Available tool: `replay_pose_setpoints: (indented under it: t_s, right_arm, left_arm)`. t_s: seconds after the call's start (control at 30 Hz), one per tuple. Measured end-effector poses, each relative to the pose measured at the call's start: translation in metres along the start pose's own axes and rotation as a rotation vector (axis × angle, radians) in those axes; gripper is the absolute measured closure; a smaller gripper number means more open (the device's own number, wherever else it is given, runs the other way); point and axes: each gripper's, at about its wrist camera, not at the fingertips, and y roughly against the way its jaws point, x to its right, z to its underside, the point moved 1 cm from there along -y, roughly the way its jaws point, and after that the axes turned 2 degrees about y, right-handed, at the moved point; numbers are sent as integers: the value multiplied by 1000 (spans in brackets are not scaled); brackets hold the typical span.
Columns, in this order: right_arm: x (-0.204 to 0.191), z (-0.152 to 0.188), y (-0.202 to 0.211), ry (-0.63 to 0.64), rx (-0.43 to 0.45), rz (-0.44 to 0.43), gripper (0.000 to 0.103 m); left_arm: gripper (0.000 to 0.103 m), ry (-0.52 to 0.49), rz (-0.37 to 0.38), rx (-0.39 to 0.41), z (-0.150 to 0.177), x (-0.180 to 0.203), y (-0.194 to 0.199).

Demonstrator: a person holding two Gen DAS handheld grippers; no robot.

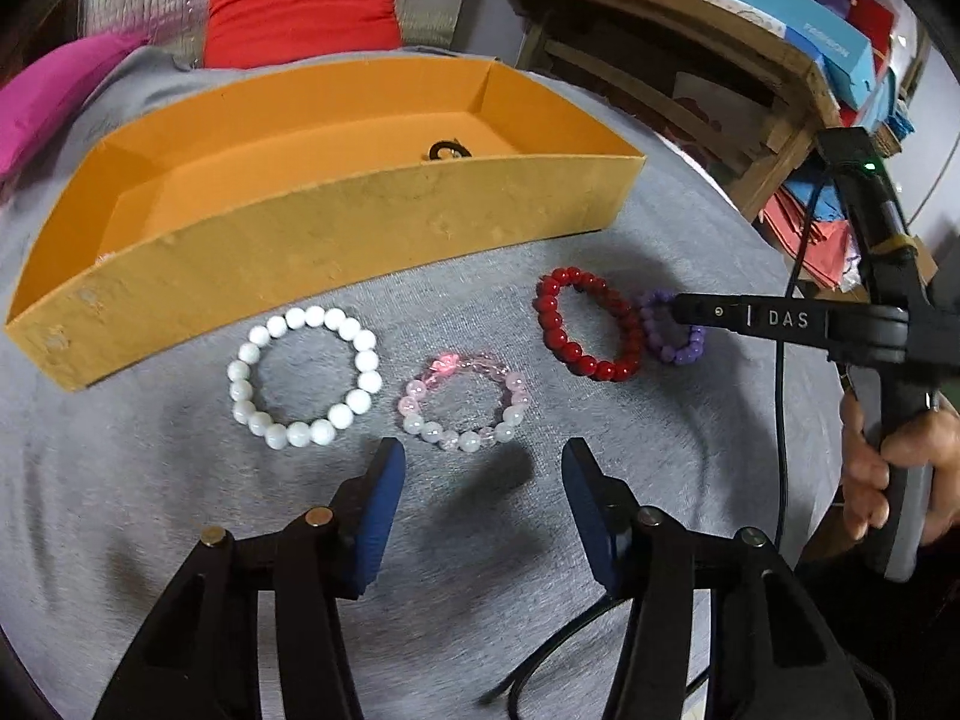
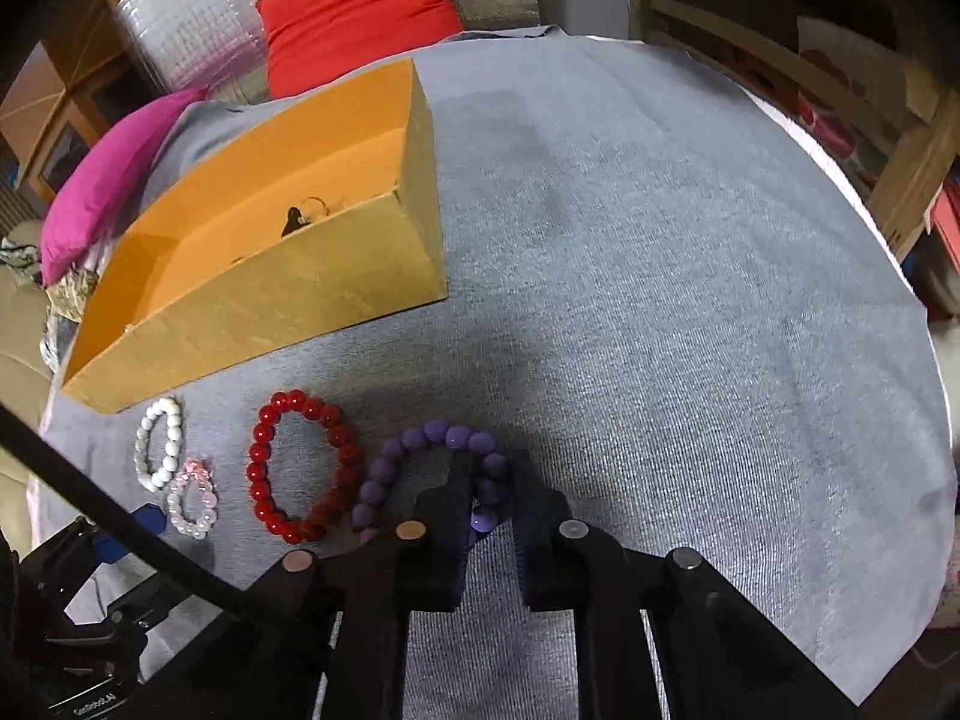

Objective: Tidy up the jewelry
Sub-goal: 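Grasp the pink crystal bracelet with the left gripper while the right gripper grasps the purple bead bracelet, then lift the pink crystal bracelet toward the orange box with the left gripper while the right lifts the purple bracelet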

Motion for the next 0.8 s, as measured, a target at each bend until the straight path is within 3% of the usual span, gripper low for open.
replay_pose_setpoints:
  t_s: [0.2, 0.27, 0.37, 0.5, 0.8]
  right_arm:
    - [-7, -3, -3, 10, 11, 11, 90]
    - [-4, -2, -3, 3, 12, 4, 90]
    - [-1, -1, 1, -3, 12, -7, 91]
    - [4, -3, 5, -7, 17, -24, 92]
    - [2, -4, 25, 1, 58, -84, 92]
  left_arm:
    - [47, 49, -20, 11, -10, 5, -14]
    - [53, 65, -31, 25, -13, 5, -18]
    - [66, 49, -60, 43, -15, 6, -22]
    - [93, 25, -86, 56, -18, 7, -26]
    - [95, 9, -62, 58, -16, 3, -21]
